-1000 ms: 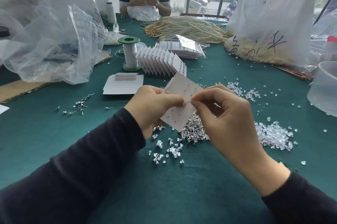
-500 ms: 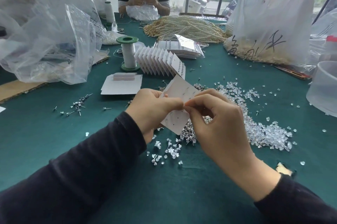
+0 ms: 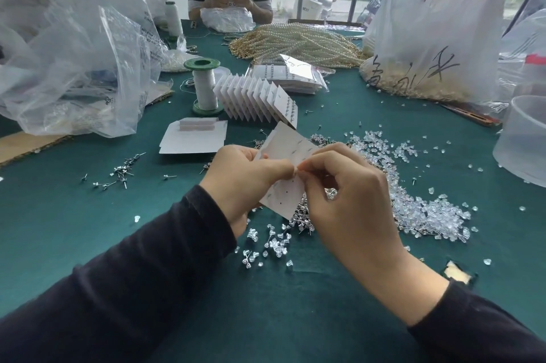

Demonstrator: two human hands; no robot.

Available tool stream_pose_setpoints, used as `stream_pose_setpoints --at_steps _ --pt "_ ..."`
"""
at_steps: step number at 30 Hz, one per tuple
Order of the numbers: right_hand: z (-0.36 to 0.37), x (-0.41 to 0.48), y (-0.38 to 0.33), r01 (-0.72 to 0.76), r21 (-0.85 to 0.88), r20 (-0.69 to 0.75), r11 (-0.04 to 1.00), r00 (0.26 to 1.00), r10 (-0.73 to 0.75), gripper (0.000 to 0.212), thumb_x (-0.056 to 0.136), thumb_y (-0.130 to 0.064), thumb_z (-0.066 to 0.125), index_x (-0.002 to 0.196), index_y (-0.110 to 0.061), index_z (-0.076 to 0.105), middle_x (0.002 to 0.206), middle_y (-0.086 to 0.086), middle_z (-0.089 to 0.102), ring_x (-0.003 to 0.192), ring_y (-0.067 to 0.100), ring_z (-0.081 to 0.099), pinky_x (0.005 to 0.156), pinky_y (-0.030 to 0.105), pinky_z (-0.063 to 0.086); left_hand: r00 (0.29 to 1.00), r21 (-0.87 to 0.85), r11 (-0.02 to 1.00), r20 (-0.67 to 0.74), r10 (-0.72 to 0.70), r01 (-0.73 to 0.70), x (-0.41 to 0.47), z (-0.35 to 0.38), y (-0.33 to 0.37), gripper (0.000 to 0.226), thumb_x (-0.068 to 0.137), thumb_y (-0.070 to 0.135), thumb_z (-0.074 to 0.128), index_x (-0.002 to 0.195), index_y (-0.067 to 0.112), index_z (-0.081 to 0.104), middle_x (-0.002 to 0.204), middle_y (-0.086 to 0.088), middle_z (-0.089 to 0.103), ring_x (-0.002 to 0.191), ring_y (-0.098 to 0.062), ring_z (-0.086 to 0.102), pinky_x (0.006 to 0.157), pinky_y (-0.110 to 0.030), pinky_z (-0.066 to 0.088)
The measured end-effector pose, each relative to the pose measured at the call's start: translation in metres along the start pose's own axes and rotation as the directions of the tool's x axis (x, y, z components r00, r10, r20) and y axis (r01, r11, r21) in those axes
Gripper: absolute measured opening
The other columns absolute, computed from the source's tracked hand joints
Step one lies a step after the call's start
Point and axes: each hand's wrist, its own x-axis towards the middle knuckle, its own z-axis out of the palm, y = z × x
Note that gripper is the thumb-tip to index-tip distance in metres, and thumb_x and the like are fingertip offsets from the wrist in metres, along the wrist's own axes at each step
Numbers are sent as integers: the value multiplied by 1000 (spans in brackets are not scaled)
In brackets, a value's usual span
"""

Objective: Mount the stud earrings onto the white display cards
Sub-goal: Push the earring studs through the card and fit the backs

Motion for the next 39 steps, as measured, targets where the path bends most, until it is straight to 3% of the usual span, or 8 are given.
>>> stream_pose_setpoints --at_steps 4,7,13,18,25,28,33,39 --pt "-2 2 0 -9 -1 23 1000 1000 9 10 76 5 68 76 -5 70 76 3 65 65 9 58 63 21 48 1000 2 1000 1 -3 3 0 0 1 13 71 -7 65 69 3 57 56 -4 57 54 -19 56 55 -26 46" --pt "-7 3 -2 33 -31 -23 999 999 -33 5 74 2 70 76 -3 69 73 5 65 61 14 61 60 19 48 1000 16 1000 5 16 -16 0 1 3 23 71 -5 67 53 9 61 50 -2 60 48 -17 58 55 -26 47" --pt "-8 4 -5 13 -71 -7 997 1000 -14 4 74 1 70 74 -3 68 70 6 64 58 17 61 56 28 48 1000 16 1000 -4 22 -22 0 1 3 19 71 -7 66 57 6 61 49 -2 61 45 -16 58 47 -23 50" --pt "-7 3 -5 -9 -43 51 999 999 11 4 77 1 67 77 -3 67 74 5 62 60 17 59 59 27 47 1000 15 1000 -8 4 -4 -1 1 3 11 71 -6 66 64 2 62 59 -8 63 55 -22 60 59 -32 53" --pt "-5 2 -5 57 -69 31 996 998 -55 7 78 5 64 77 -1 64 75 7 58 63 17 53 61 20 42 999 -44 999 32 -26 27 -4 2 5 17 72 -7 64 63 5 56 53 -4 60 46 -15 58 43 -20 49" --pt "-4 2 -4 82 -87 4 993 997 -82 7 80 5 62 77 -1 63 76 8 58 64 17 52 63 17 39 997 -56 998 66 -35 38 -5 0 8 7 74 -6 63 74 1 60 59 -5 62 48 -14 59 46 -19 50" --pt "-2 0 -4 112 -109 -11 988 993 -114 6 80 7 60 77 2 63 76 11 60 65 21 53 63 19 39 992 -37 994 84 -97 100 -7 -1 11 12 77 -5 59 69 4 57 58 -6 58 46 -14 56 46 -17 47" --pt "-2 0 -5 157 -156 -20 975 987 -162 7 78 9 61 76 3 63 76 12 61 67 24 57 67 19 39 986 -30 991 103 -129 133 -7 -2 12 5 79 -4 57 81 1 57 68 -10 56 57 -19 54 52 -22 46"
